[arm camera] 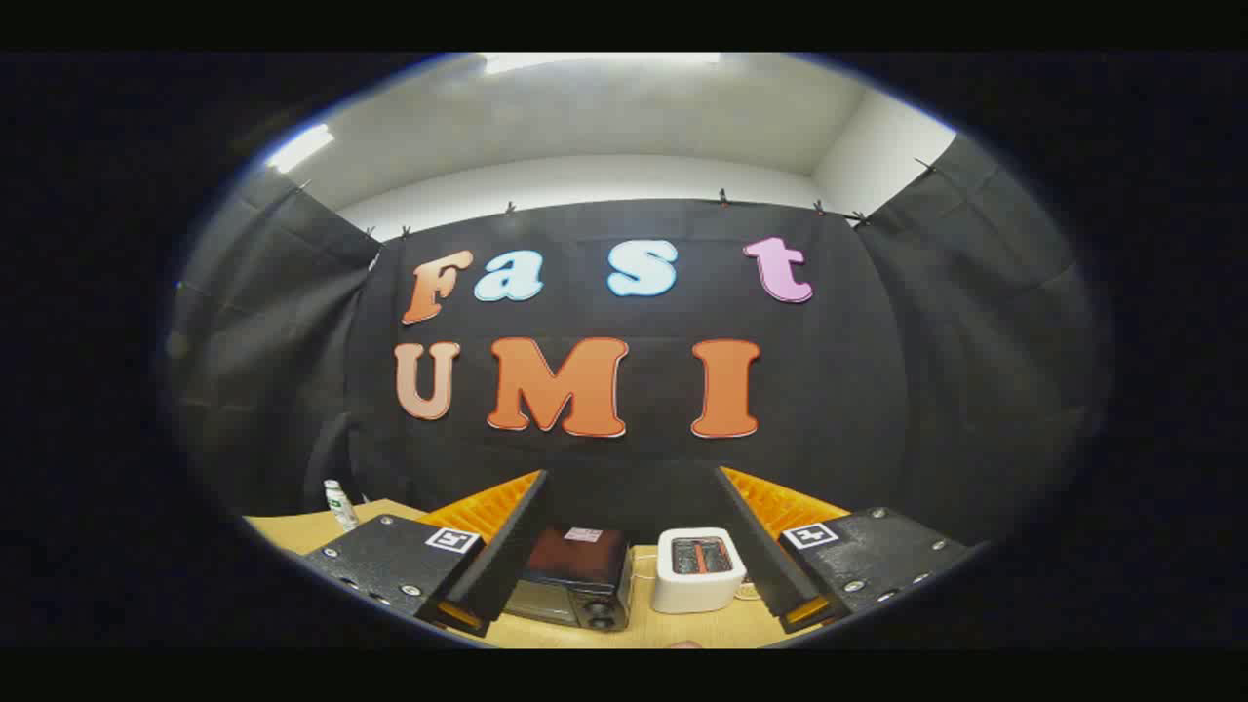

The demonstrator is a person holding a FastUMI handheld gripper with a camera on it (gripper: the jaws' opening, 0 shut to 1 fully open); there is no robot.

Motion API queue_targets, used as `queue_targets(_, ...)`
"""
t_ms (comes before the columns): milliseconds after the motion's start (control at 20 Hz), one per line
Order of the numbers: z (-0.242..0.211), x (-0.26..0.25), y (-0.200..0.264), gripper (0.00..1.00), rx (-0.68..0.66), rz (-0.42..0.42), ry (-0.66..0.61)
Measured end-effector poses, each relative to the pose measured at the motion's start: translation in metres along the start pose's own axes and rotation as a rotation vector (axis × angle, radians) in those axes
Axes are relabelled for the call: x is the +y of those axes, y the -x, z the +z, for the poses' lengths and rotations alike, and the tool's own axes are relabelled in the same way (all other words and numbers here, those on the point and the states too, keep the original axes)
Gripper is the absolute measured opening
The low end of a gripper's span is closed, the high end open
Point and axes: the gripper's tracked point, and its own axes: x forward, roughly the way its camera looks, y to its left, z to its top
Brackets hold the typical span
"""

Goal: Open the toaster oven, put the food inside, and close the toaster oven door.

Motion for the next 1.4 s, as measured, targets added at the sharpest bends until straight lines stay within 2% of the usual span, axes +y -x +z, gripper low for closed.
queue_targets(500,0.019,0.045,-0.004,0.97,-0.008,0.048,0.0)
queue_targets(1400,0.005,0.086,-0.023,0.97,0.051,0.065,-0.009)
